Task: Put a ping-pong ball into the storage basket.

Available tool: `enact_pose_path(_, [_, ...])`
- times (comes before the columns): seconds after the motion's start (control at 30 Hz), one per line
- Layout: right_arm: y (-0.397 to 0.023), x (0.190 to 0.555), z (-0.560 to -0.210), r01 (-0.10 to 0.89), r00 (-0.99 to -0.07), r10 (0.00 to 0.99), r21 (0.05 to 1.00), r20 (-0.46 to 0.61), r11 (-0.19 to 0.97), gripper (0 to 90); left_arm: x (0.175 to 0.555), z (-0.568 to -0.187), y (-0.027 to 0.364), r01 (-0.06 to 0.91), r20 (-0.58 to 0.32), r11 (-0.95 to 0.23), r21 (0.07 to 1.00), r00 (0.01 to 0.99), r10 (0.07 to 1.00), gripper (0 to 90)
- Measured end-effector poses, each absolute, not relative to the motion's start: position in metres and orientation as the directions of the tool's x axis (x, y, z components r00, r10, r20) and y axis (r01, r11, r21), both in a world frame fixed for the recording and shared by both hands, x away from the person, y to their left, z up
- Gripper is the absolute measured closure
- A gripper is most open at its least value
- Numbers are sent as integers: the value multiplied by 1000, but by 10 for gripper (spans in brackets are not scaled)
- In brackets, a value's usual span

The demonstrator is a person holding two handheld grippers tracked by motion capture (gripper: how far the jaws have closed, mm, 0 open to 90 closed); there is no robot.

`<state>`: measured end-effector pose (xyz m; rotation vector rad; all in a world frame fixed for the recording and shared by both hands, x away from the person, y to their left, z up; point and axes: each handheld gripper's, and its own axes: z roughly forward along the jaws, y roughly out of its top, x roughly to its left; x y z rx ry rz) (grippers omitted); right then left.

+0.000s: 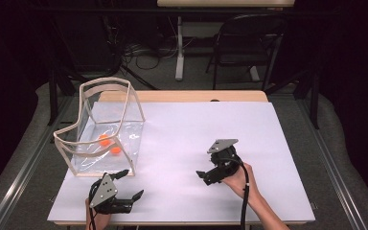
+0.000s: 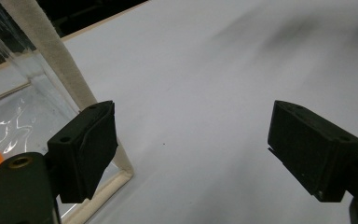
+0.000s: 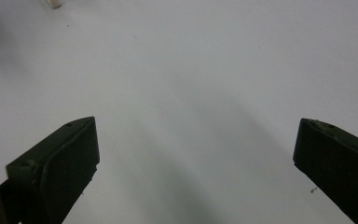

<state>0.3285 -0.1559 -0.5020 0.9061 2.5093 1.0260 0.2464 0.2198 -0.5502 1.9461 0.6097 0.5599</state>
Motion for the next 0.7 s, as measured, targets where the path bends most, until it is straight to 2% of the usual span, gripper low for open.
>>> enact_pose_path(0.7, [-195,293,-525,438,-721,693,754,-31,489,0,245,-551,220,179,125,-397,900,768,628,158])
